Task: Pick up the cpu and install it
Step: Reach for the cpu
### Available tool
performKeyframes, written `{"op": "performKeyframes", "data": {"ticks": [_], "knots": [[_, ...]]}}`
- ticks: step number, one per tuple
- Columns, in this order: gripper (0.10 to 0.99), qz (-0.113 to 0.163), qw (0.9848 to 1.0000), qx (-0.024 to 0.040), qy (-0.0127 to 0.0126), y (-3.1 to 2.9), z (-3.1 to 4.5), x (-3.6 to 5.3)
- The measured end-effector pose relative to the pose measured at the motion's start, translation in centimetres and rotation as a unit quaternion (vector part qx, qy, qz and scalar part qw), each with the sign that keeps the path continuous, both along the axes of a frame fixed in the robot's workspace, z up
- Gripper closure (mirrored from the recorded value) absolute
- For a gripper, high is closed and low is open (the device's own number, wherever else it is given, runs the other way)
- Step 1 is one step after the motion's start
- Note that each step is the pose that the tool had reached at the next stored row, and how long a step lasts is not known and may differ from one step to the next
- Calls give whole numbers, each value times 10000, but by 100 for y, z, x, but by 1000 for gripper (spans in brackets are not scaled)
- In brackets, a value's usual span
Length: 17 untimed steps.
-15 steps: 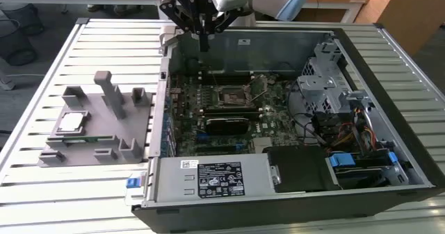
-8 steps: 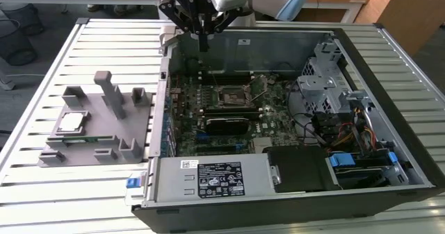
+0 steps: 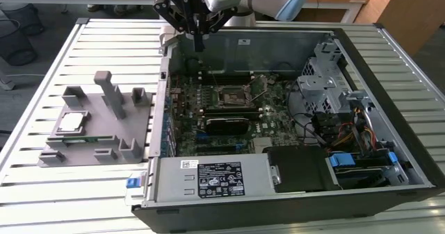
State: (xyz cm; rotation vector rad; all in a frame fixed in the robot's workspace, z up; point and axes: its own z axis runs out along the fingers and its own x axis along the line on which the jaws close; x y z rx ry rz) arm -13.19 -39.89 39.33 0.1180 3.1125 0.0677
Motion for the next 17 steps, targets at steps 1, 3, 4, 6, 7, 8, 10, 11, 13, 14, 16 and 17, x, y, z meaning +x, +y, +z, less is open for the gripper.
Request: {"op": "performKeyframes", "data": {"ticks": [1, 3, 4, 6, 7, 8, 10, 11, 13, 14, 16, 17], "knots": [[973, 0, 10000, 0, 0, 0, 0, -8], [973, 0, 10000, 0, 0, 0, 0, -21], [973, 0, 10000, 0, 0, 0, 0, -26], [973, 0, 10000, -1, 0, 0, 1, -49], [973, 0, 10000, 0, 0, 0, 0, -59], [973, 0, 10000, -1, 0, 0, 0, -69], [973, 0, 10000, 0, 0, 0, 0, -83], [973, 0, 10000, 0, 0, 0, 0, -89], [973, 0, 10000, 0, 0, 0, 0, -99], [973, 0, 10000, -1, 1, 0, 0, -108], [973, 0, 10000, 0, 0, 0, 0, -125], [973, 0, 10000, 0, 0, 0, -1, -133]]}}
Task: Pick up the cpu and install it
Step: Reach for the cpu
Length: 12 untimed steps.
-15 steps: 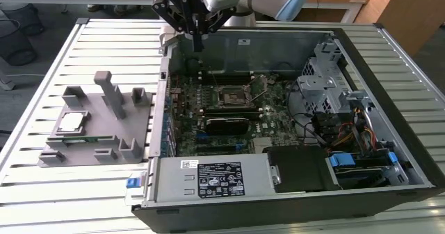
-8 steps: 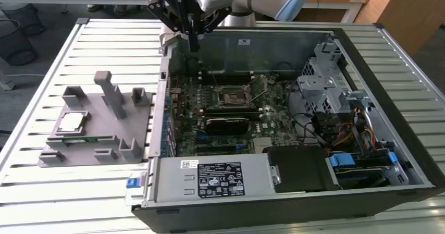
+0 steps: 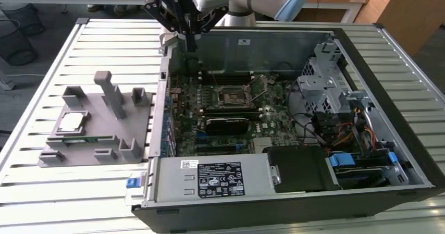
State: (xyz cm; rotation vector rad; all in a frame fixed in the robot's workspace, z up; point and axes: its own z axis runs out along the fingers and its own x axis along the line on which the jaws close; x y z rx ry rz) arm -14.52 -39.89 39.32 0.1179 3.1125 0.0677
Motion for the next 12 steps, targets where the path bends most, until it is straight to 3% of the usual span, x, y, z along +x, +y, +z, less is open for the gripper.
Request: {"op": "performKeyframes", "data": {"ticks": [12], "knots": [[973, 0, 10000, 0, 0, 0, -2, -141]]}}
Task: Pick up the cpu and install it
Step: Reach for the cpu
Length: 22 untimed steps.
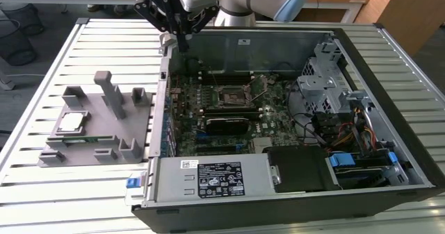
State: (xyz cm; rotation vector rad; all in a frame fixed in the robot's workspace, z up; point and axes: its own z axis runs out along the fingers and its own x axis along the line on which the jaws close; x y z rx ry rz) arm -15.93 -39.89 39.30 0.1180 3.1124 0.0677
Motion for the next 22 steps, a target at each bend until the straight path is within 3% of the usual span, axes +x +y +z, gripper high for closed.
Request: {"op": "performKeyframes", "data": {"ticks": [22], "knots": [[973, 0, 10000, 0, 0, 0, -4, -251]]}}
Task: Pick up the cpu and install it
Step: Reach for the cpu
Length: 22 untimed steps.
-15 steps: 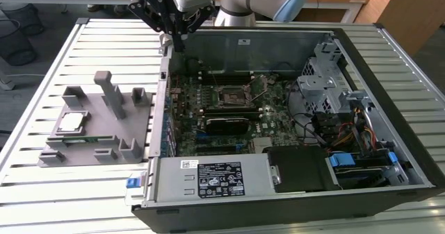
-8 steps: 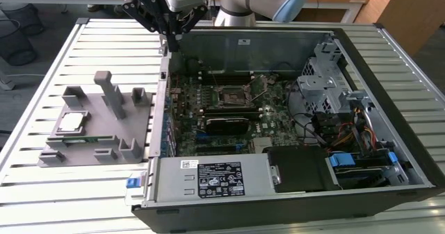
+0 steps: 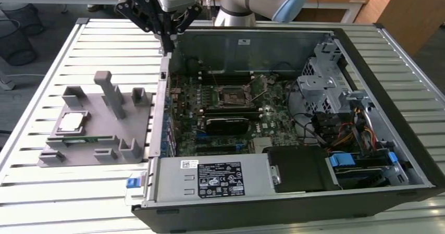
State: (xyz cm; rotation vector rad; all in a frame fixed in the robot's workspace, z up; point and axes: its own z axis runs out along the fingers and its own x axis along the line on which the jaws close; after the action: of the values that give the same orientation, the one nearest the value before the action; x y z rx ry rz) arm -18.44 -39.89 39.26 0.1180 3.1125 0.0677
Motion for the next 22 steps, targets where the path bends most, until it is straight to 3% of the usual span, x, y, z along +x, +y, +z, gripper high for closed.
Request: {"op": "performKeyframes", "data": {"ticks": [22], "knots": [[973, 0, 10000, 0, 0, 0, -2, -279]]}}
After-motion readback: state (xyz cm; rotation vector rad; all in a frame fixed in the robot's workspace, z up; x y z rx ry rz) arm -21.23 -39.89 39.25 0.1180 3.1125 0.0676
